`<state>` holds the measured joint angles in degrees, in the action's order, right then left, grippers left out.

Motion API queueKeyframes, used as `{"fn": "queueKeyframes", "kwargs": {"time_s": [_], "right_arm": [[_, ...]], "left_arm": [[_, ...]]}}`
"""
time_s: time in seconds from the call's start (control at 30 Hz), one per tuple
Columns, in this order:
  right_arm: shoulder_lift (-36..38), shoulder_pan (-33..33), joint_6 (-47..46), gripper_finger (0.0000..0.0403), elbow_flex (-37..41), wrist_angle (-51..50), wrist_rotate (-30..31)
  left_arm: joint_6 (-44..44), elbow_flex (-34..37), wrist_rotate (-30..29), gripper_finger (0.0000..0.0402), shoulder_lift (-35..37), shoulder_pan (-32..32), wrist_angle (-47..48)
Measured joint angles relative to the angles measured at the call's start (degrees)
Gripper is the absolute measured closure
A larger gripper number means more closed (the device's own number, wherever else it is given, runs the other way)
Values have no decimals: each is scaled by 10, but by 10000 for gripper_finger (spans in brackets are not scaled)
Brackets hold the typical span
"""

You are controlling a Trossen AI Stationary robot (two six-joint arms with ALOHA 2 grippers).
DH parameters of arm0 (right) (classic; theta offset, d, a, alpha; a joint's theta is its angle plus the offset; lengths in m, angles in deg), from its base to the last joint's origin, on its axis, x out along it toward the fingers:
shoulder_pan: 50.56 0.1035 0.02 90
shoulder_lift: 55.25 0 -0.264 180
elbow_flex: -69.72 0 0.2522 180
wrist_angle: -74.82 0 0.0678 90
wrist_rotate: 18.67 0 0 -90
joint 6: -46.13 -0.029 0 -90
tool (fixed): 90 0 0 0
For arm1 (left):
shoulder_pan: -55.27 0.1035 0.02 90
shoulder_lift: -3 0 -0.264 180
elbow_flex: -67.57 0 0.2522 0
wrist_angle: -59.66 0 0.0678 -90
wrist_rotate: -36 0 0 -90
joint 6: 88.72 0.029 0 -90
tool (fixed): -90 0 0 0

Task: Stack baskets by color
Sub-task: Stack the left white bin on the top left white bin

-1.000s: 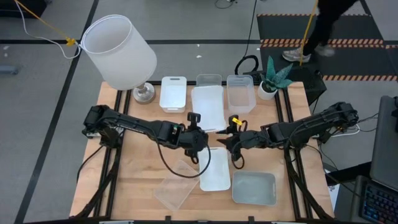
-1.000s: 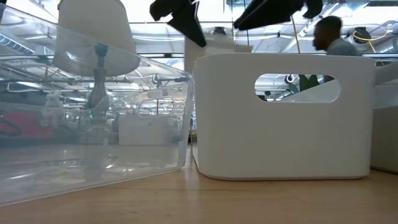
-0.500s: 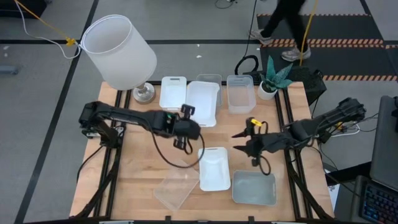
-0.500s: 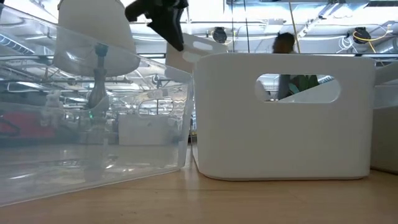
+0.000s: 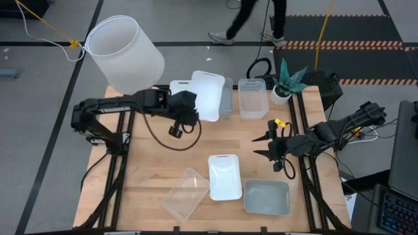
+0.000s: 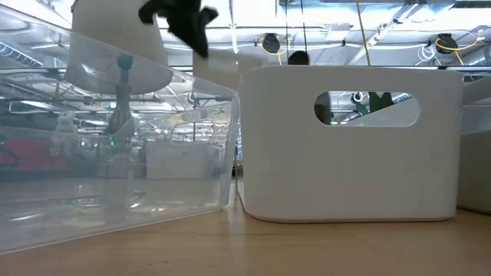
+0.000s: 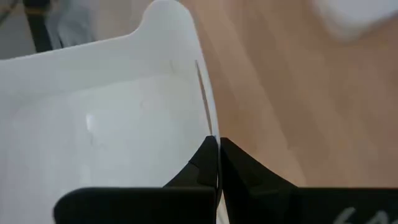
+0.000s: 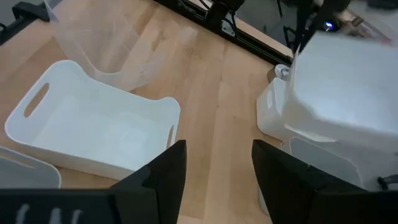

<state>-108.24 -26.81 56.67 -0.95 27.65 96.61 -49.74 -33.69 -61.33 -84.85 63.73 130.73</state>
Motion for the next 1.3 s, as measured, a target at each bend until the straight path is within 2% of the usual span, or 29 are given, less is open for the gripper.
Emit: {"fn": "queueKeyframes", "kwargs": {"time_s": [0.2,0.33,0.77,1.03,1.3], "right_arm": [[0,0,33,227,0,1,0],[0,0,56,227,0,6,1],[-1,0,69,227,0,21,1],[-1,0,72,227,0,23,1],[-1,0,69,227,0,23,1]], "left_arm": [[12,95,17,400,24,60,-41],[13,134,27,400,44,84,-84],[10,195,30,400,125,139,-70],[75,218,89,399,125,201,-86],[89,218,140,398,124,255,-73]]}}
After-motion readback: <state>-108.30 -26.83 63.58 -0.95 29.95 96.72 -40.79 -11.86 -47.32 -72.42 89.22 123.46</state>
